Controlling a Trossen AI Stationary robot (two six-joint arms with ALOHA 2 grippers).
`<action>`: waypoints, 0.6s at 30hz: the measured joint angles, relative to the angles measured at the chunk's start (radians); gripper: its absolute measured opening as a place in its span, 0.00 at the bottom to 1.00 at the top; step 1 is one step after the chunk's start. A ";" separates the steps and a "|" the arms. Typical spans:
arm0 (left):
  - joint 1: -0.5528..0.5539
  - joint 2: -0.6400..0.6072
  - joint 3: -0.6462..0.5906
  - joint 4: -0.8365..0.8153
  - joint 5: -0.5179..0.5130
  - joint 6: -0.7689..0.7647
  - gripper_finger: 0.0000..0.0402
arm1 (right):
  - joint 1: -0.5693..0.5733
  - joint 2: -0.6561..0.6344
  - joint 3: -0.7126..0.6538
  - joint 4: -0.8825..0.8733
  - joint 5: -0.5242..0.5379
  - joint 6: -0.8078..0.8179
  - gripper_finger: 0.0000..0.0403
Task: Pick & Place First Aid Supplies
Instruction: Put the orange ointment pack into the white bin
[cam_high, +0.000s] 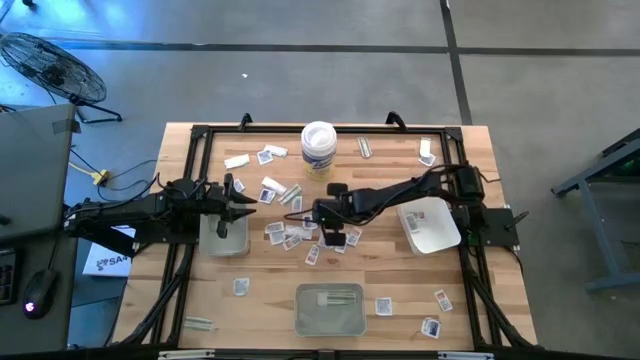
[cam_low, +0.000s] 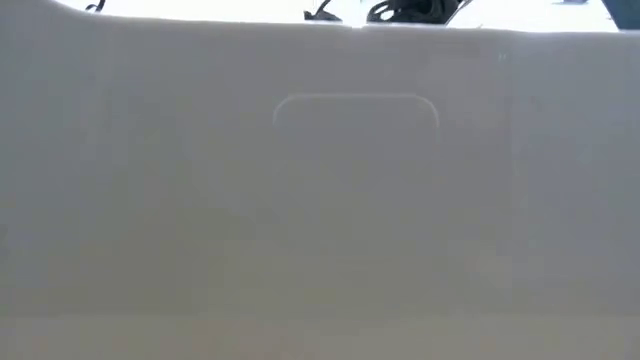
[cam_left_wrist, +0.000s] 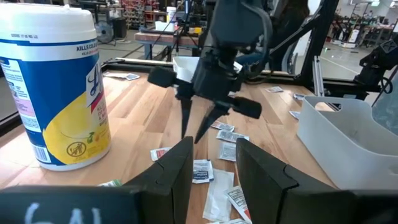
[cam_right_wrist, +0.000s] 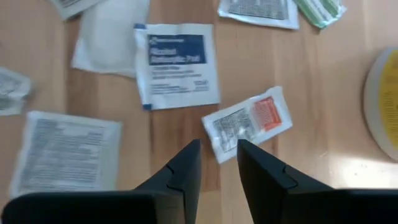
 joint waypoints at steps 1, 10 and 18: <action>0.000 0.000 0.000 0.000 0.000 0.000 0.30 | -0.004 0.002 0.000 0.006 -0.002 -0.002 0.26; 0.000 0.000 0.000 0.000 0.001 0.000 0.30 | -0.053 0.043 0.001 0.042 -0.089 -0.007 0.30; 0.000 0.000 0.000 -0.001 -0.001 0.000 0.30 | -0.073 0.061 0.004 0.034 -0.106 -0.006 0.23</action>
